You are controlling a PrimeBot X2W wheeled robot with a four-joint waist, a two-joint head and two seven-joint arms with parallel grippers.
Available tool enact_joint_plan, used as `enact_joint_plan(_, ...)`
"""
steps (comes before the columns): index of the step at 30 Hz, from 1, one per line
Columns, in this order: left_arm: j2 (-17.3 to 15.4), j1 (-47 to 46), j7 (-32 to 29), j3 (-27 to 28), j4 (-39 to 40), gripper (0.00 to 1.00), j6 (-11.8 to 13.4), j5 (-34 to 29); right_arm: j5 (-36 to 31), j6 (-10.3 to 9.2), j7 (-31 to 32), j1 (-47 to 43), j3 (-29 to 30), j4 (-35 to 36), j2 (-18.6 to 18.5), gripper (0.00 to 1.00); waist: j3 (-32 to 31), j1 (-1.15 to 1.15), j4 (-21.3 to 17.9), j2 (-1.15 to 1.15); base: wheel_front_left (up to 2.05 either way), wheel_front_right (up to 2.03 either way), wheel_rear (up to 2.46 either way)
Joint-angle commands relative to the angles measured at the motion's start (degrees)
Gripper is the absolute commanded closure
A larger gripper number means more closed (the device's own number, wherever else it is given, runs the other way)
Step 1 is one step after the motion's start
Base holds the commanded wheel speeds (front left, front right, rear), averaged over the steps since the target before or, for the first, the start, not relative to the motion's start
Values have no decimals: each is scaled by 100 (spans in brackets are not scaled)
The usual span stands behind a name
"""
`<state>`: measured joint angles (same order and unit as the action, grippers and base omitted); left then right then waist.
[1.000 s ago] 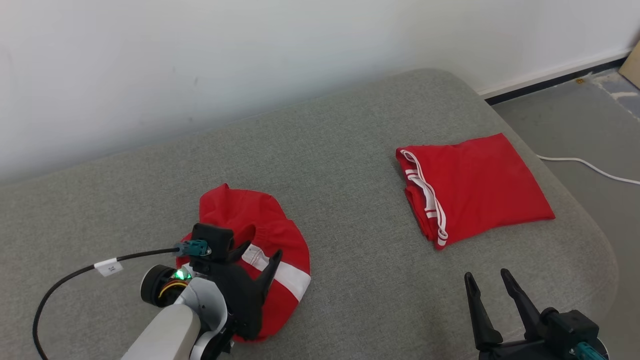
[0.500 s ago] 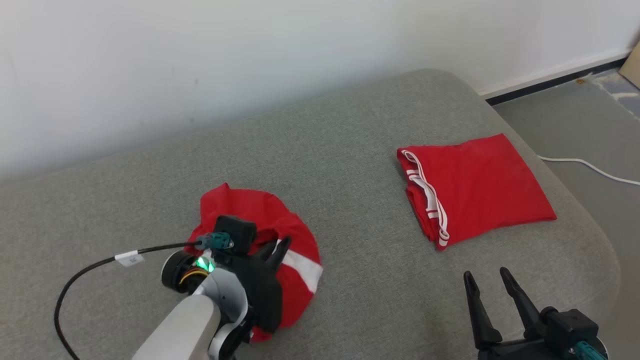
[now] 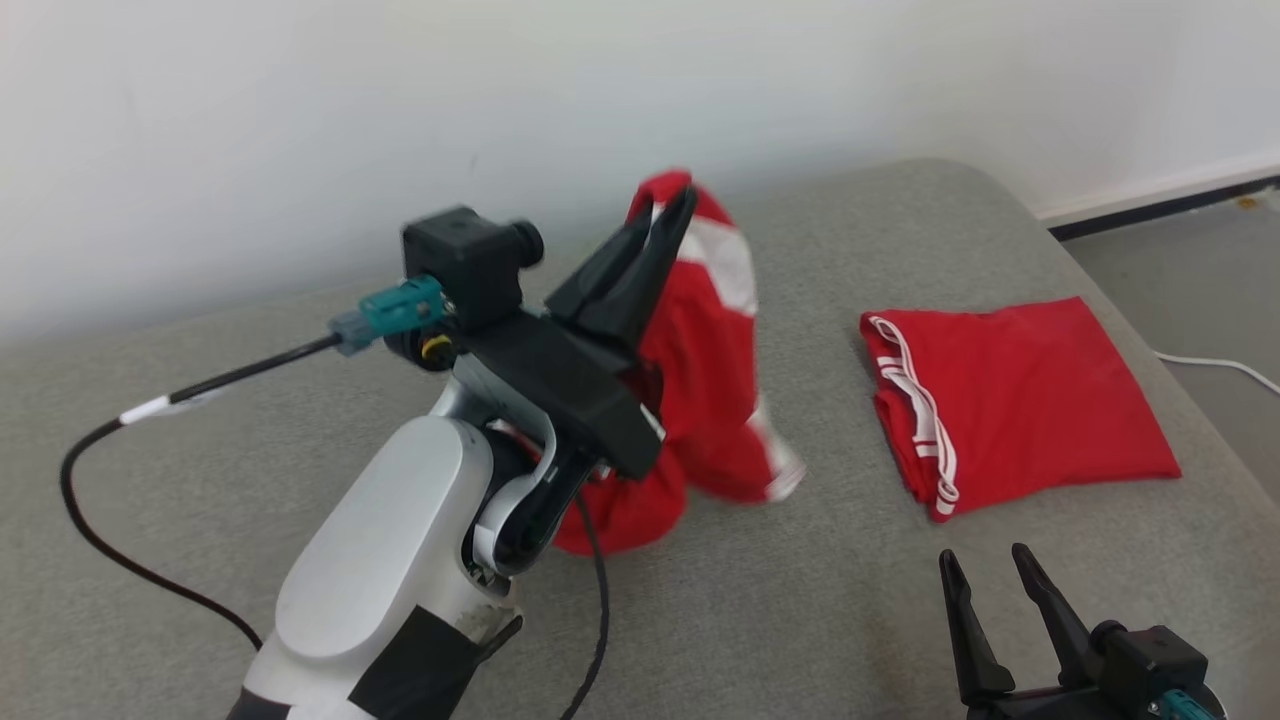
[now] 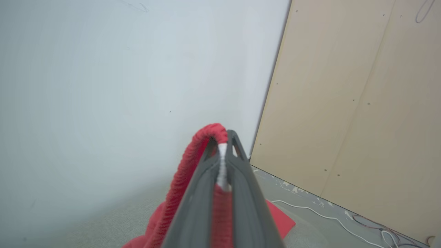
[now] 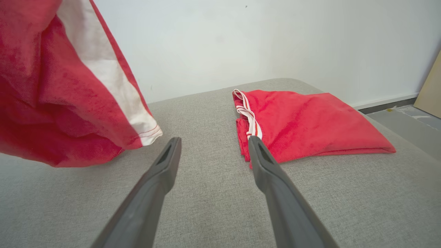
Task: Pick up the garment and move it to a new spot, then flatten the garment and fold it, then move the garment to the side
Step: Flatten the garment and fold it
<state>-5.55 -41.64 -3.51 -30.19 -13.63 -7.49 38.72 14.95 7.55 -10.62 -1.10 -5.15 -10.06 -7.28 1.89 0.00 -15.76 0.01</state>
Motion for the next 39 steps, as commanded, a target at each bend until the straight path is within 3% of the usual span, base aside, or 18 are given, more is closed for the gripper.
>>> enact_joint_plan(1,84,-116,88,79,204,100,32,172,-33,-15,-5,-21,15,11,-2,0,-75,0,171,-1,0,0,0)
enact_joint_plan(6,28,7,-41,87,383,100,175,209,-21,-15,12,-62,-16,8,31,0,-124,0,322,-1,0,0,0)
enact_joint_plan(14,-793,1612,-612,53,-22,100,553,427,38,-15,-20,-13,-100,-15,58,0,-83,0,604,-1,0,0,0)
enact_joint_plan(19,-1203,2251,-635,94,-515,100,721,370,35,-15,-7,6,-103,10,10,0,4,0,768,-1,0,0,0)
enact_joint_plan(26,-1243,2405,-316,199,-1002,100,701,407,11,-15,32,91,-140,39,-6,0,57,0,837,-1,0,0,0)
enact_joint_plan(27,-1230,2402,-248,221,-1061,79,707,414,12,-15,37,83,-141,39,-9,0,55,0,840,-1,0,0,0)
enact_joint_plan(28,-1223,2401,-184,233,-1109,30,720,403,12,-15,41,79,-145,38,-11,0,51,0,841,-1,0,0,0)
enact_joint_plan(29,-1211,2411,-122,250,-1159,0,725,408,10,-15,44,78,-151,39,-14,0,44,0,842,-1,0,0,0)
enact_joint_plan(35,-1202,2588,444,395,-1347,0,762,403,9,-15,85,-19,-91,61,-51,0,-72,0,862,-1,0,0,0)
enact_joint_plan(38,-1187,2773,1027,486,-1324,0,807,286,14,-15,79,-59,-2,90,-72,0,-153,0,911,-1,0,0,0)
enact_joint_plan(39,-1178,2914,1486,562,-1277,0,860,170,5,-15,74,-101,60,110,-77,0,-201,0,949,-1,0,0,0)
